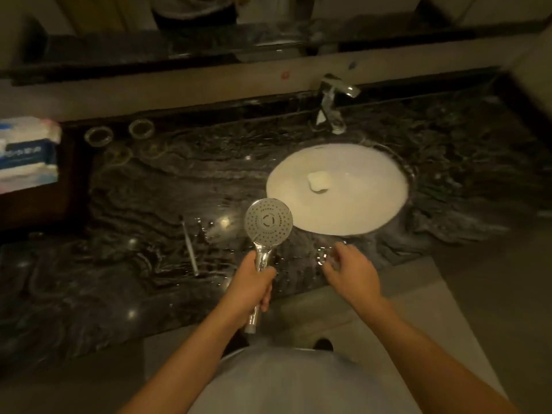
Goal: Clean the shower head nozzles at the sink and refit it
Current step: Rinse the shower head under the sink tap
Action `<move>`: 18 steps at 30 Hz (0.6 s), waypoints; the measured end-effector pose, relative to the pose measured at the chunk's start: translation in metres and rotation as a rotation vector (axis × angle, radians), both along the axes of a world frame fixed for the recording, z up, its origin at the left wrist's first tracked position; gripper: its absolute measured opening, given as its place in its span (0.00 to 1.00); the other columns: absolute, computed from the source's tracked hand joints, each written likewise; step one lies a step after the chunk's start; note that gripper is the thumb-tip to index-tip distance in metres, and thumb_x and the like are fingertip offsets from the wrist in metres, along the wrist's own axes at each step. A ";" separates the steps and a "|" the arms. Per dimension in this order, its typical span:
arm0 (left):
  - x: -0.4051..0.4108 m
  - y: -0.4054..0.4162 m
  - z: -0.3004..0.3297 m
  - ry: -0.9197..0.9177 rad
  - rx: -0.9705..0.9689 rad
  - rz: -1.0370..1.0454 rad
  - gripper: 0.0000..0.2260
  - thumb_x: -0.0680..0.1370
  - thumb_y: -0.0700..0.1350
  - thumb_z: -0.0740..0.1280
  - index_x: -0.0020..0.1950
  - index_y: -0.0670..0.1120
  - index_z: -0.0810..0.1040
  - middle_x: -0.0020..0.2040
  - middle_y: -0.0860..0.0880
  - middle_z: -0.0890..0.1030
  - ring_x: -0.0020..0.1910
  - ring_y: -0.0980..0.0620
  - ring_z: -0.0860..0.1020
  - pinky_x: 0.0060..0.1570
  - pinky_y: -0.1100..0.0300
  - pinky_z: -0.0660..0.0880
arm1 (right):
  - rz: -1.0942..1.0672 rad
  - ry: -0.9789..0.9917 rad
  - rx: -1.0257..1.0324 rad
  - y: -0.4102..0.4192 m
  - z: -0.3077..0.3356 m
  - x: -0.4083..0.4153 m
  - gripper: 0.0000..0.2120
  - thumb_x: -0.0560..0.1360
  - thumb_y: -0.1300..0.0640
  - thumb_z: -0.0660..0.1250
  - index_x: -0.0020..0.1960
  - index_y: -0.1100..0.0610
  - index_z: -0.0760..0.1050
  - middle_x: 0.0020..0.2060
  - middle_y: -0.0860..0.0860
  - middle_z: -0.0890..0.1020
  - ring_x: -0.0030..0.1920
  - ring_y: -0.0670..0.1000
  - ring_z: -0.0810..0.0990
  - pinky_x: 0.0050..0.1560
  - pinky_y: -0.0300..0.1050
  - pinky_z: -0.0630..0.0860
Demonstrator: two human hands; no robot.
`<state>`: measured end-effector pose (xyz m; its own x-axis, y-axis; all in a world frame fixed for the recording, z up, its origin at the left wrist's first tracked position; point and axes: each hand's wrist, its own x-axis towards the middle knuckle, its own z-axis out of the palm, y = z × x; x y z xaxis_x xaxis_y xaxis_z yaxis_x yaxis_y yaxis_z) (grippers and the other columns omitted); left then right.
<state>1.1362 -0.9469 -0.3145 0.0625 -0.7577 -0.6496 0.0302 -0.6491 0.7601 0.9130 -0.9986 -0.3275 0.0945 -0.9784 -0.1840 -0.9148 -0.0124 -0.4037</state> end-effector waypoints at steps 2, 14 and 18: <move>-0.044 -0.002 0.002 0.010 -0.016 -0.050 0.07 0.82 0.37 0.63 0.53 0.48 0.70 0.28 0.48 0.72 0.22 0.51 0.68 0.22 0.58 0.67 | -0.001 0.050 -0.035 0.000 -0.002 -0.043 0.10 0.73 0.49 0.67 0.50 0.53 0.75 0.45 0.52 0.78 0.47 0.56 0.77 0.41 0.48 0.72; -0.235 -0.007 0.013 0.096 0.035 -0.052 0.06 0.82 0.37 0.65 0.50 0.44 0.68 0.30 0.47 0.73 0.24 0.51 0.68 0.22 0.59 0.66 | -0.042 -0.041 -0.068 0.004 0.004 -0.224 0.26 0.76 0.48 0.65 0.73 0.51 0.69 0.69 0.52 0.73 0.68 0.56 0.68 0.64 0.53 0.73; -0.248 -0.015 0.015 0.088 0.060 -0.011 0.05 0.82 0.37 0.64 0.51 0.44 0.69 0.30 0.48 0.73 0.24 0.52 0.69 0.23 0.59 0.66 | 0.000 -0.138 -0.026 -0.016 0.007 -0.230 0.31 0.77 0.46 0.64 0.78 0.48 0.59 0.78 0.52 0.60 0.76 0.56 0.59 0.71 0.55 0.68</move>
<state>0.8880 -0.9617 -0.2991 -0.0052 -0.7176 -0.6964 0.0880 -0.6941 0.7145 0.6830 -1.0144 -0.3205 0.1167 -0.9827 -0.1435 -0.8508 -0.0244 -0.5249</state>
